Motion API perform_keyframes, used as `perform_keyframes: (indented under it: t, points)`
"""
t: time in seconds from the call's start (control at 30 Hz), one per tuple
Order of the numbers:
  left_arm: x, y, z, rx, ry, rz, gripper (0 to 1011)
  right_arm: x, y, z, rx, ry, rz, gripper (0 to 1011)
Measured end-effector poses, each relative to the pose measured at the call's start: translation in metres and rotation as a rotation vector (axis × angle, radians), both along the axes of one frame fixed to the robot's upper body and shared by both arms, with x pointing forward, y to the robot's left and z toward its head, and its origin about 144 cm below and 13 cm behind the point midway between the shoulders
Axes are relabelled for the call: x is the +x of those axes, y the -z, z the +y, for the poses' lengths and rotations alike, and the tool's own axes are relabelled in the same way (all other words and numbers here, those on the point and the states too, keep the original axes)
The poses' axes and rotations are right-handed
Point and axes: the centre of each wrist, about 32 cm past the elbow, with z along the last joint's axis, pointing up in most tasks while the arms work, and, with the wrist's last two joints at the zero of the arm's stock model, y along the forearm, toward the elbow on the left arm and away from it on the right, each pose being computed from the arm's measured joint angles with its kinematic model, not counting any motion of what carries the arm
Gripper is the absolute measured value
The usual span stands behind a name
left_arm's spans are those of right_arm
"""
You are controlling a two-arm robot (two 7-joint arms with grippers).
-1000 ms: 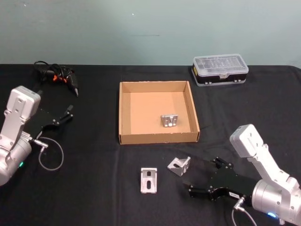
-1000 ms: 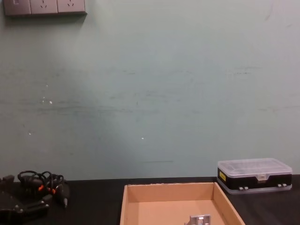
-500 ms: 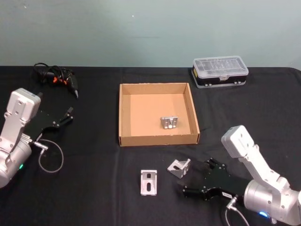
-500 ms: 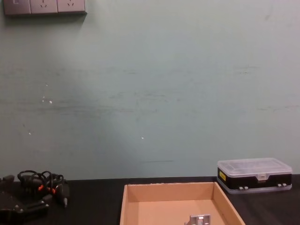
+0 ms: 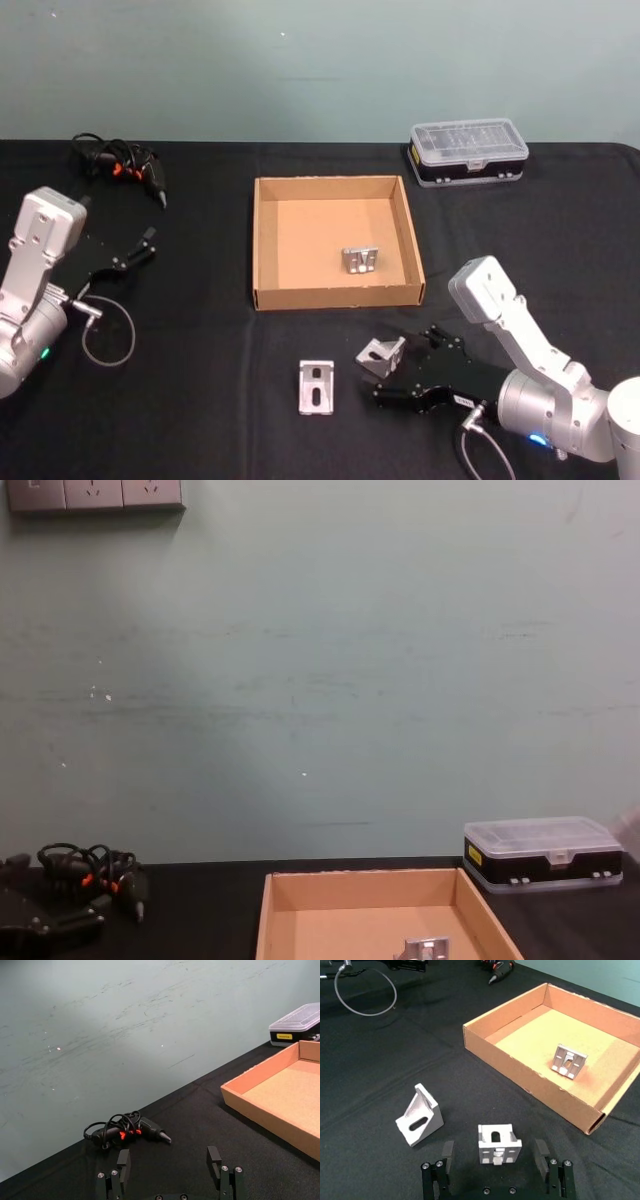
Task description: Use one hand to pick up the angle iron from the table and place it into the box.
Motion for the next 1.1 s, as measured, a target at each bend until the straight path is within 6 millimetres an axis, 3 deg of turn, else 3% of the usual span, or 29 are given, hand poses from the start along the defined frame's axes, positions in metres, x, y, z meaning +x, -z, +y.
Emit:
perform_keyframes:
  t: [0.6,0.83,1.1]
  points:
    - [0.0000,0.0000,0.0000,0.000,0.000,0.000,1000,0.0092,0.0054,0.0077,-0.005,0.002,-0.014,1002]
    - [0.0000,0.0000,0.0000,0.000,0.000,0.000,1000,0.0098,0.0057,0.0088,-0.012,-0.002,-0.017,867]
    - [0.0000,0.0000,0.0000,0.000,0.000,0.000,1000,0.0100,0.0044,0.0083,-0.015,-0.004,-0.022,627]
